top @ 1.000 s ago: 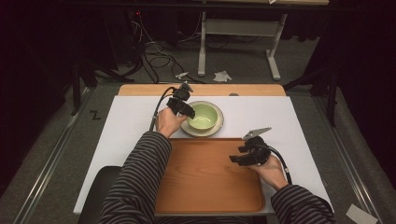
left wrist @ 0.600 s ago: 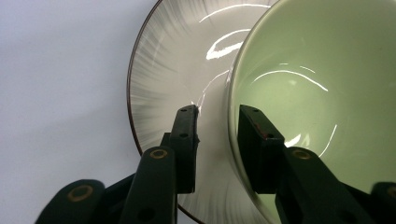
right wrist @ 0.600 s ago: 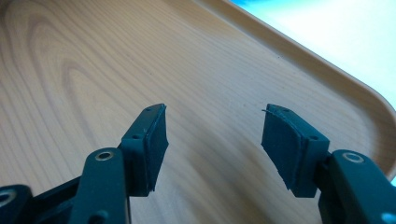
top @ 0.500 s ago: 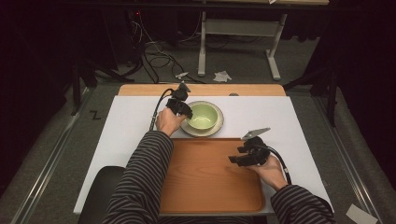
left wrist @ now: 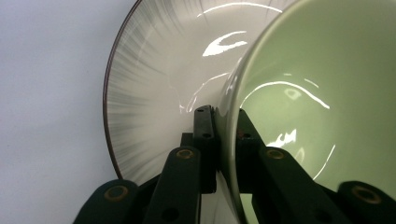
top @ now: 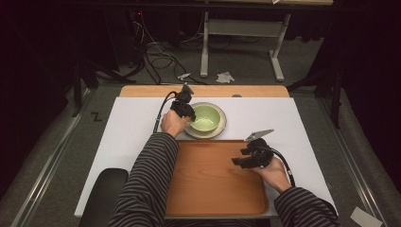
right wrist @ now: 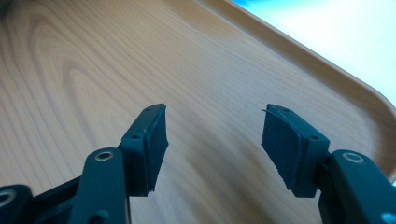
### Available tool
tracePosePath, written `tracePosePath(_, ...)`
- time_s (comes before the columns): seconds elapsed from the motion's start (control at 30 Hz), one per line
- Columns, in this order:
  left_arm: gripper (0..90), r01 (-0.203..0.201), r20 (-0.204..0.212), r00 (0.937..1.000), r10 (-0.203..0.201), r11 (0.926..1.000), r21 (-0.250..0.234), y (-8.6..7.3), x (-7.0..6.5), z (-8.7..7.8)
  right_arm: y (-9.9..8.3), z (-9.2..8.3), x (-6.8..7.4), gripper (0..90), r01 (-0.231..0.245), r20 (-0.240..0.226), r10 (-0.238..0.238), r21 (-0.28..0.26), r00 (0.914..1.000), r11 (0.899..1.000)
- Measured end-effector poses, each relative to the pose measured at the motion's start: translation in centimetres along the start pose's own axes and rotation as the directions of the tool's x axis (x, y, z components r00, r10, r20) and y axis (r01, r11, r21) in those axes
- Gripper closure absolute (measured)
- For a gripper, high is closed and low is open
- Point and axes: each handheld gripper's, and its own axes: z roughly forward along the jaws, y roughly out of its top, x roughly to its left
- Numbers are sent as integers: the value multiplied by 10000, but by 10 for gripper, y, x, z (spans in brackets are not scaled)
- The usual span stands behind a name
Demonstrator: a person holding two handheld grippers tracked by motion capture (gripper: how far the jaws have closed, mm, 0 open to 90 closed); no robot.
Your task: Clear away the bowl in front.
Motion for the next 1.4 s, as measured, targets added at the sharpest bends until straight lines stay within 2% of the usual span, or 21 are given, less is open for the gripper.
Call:
tracePosePath(0.2, 843, 325, 176, 9993, -325, 9995, -20, 3, 1, 0, 0, 1, 0, 417, 41, -25, -41, -10, 10000, 10000)
tracePosePath(0.23, 842, -308, 322, 9991, 292, 9983, 500, 4, 5, -5, 0, 1, 0, 417, 11, -45, -11, 18, 10000, 10000)
tracePosePath(0.3, 841, -290, 328, 9991, 276, 9987, 423, 4, 4, -5, 0, 1, 0, 417, 40, -28, -40, 7, 10000, 10000)
tracePosePath(0.33, 841, 348, 214, 9992, -345, 9993, -127, 3, 1, -1, 0, 0, 0, 417, 22, -20, -22, 2, 10000, 10000)
tracePosePath(0.5, 839, 76, 76, 9999, -73, 9992, -392, 5, -1, -6, 0, 1, 0, 417, 46, -39, -47, -15, 10000, 10000)
tracePosePath(0.7, 839, 195, 221, 9996, -184, 9984, -521, 9, 1, -14, 0, 1, 0, 417, 1, -47, -1, 21, 10000, 10000)
tracePosePath(1.27, 839, -448, 839, 9953, 491, 9976, -532, 4, -12, -41, -1, 1, 0, 416, 63, -32, -62, 125, 10000, 9999)
tracePosePath(1.37, 838, -735, 879, 9931, 771, 9963, -435, 1, -14, -47, 0, 1, -1, 417, 50, -16, -50, 57, 10000, 10000)
tracePosePath(1.4, 838, -833, 906, 9920, 879, 9951, -537, -1, -16, -48, 0, 1, -1, 417, 81, -29, -81, 35, 10000, 10000)
